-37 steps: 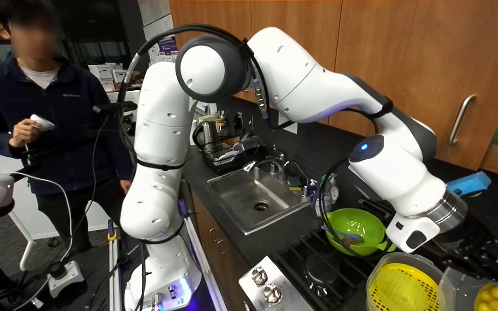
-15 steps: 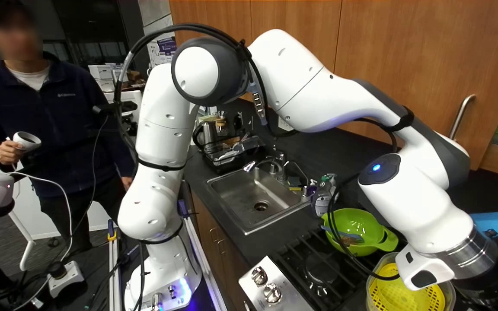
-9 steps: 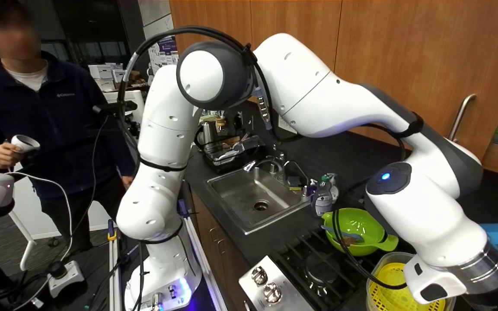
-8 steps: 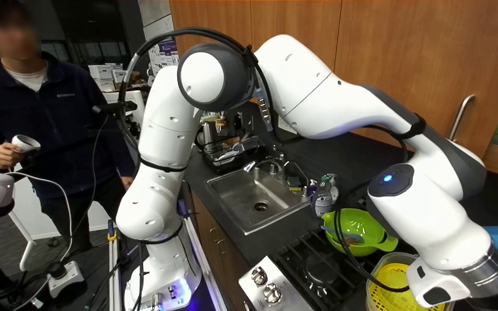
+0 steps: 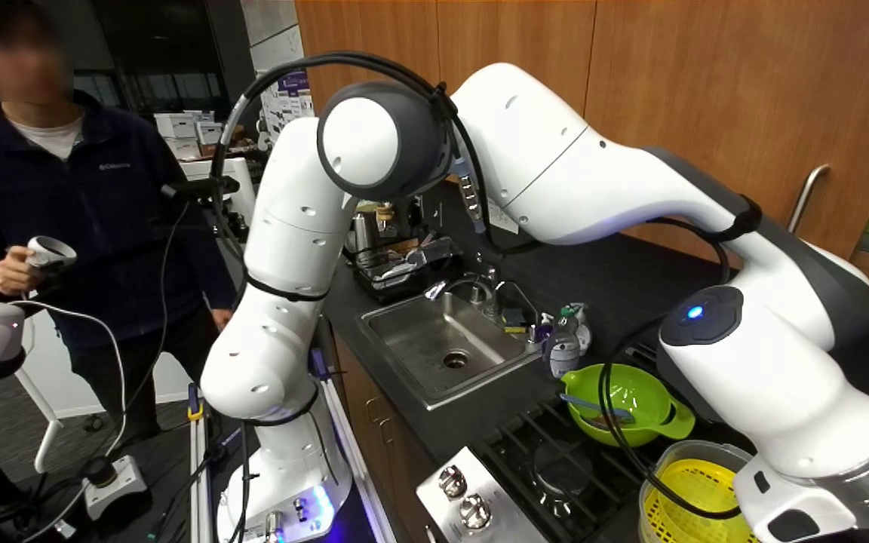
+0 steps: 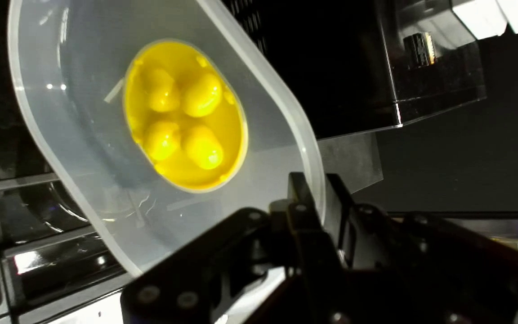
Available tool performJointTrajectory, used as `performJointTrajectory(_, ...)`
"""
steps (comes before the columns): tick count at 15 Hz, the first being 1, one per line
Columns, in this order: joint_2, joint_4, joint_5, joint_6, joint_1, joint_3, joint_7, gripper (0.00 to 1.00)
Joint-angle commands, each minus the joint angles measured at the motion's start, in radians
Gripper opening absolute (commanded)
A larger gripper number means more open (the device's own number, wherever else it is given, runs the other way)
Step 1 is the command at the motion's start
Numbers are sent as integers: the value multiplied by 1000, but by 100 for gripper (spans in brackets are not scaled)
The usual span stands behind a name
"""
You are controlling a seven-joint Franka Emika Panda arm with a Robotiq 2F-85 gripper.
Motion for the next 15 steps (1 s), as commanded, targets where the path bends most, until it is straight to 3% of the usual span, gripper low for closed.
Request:
performJointTrajectory(1, 9, 26, 19, -8, -11, 8, -18, 46)
performJointTrajectory(9, 7, 17, 23, -4, -11, 9, -18, 98)
performJointTrajectory(15, -120, -45, -15, -53, 40, 39, -106, 100)
